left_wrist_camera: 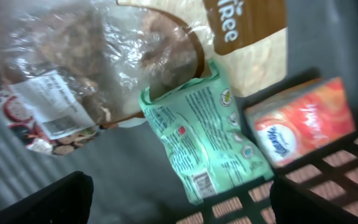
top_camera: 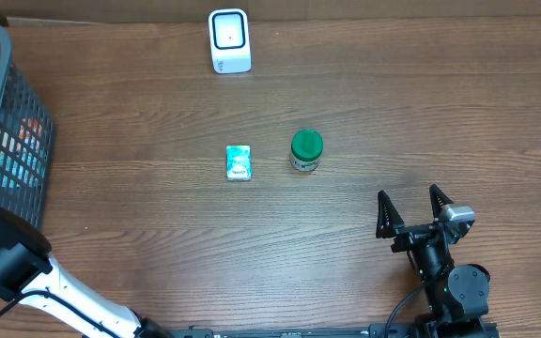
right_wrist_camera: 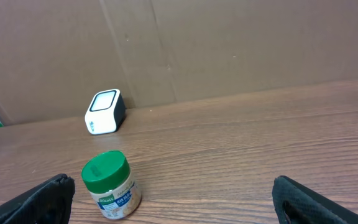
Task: Scan the item barcode
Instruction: 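Reach the left gripper into the basket and grasp the mint-green snack bag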
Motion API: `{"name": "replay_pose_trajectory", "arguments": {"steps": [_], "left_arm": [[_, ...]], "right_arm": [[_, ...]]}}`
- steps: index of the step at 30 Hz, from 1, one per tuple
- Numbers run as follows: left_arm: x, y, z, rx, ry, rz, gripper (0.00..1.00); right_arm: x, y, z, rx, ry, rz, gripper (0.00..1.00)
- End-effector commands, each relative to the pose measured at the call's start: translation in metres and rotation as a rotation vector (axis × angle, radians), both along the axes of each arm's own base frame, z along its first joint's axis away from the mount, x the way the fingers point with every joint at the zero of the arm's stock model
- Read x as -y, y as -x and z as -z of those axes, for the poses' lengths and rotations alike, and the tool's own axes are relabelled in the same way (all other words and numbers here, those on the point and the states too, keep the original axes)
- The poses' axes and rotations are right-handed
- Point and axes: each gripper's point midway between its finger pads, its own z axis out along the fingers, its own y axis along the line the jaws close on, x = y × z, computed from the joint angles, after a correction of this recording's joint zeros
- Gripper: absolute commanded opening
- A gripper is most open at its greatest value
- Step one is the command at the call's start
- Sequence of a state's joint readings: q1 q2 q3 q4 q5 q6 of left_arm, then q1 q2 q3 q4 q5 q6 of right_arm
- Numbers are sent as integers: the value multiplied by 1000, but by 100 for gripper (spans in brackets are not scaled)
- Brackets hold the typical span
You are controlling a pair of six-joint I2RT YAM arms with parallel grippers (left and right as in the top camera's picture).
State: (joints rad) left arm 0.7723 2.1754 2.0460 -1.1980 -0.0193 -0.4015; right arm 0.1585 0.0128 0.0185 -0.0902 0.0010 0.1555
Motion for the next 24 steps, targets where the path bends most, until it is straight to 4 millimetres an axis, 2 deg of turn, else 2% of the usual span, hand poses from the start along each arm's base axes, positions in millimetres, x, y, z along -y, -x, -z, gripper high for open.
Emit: {"name": "replay_pose_trajectory", "arguments": {"steps": [1,7,18,22,23,24], "left_arm": [[6,3,28,-33,29,-14,94],[9,8,64,-44,41,-21,88],[17,0,107,13,39,-3,84],[23,7,123,0,48,0,66],[23,8,123,-5,47,-1,56],[22,9,124,-10,43,-3,39]], "right_arm": [[1,0,2,5,6,6,100],[1,0,2,5,6,6,100],[1,0,2,5,6,6,100],[1,0,2,5,6,6,100],[1,0,2,5,6,6,100],[1,0,2,5,6,6,100]]}}
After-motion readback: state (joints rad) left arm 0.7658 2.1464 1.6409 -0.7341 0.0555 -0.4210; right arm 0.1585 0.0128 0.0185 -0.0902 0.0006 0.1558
